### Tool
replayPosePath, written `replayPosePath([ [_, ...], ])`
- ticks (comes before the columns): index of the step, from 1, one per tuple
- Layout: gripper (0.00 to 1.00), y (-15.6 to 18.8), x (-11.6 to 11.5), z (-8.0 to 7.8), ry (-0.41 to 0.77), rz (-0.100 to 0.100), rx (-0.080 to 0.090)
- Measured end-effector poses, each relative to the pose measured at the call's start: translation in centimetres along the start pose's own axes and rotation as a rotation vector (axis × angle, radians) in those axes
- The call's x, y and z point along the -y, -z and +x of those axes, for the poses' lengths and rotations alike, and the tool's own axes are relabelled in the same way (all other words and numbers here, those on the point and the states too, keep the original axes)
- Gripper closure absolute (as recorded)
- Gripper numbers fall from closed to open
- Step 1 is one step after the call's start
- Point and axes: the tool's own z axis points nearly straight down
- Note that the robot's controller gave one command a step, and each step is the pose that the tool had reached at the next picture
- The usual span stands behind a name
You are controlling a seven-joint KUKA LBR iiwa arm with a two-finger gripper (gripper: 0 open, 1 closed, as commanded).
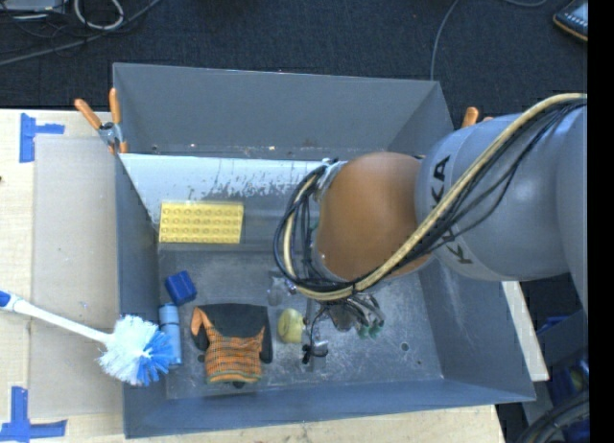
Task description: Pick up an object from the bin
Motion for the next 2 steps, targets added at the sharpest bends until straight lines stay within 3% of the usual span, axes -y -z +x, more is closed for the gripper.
replayPosePath([
  [1, 0.0, 1.5, -0.9, -2.4, -0.245, -0.002, 0.0],
  [2, 0.0, -1.7, -0.3, -0.2, 0.042, -0.002, -0.001],
])
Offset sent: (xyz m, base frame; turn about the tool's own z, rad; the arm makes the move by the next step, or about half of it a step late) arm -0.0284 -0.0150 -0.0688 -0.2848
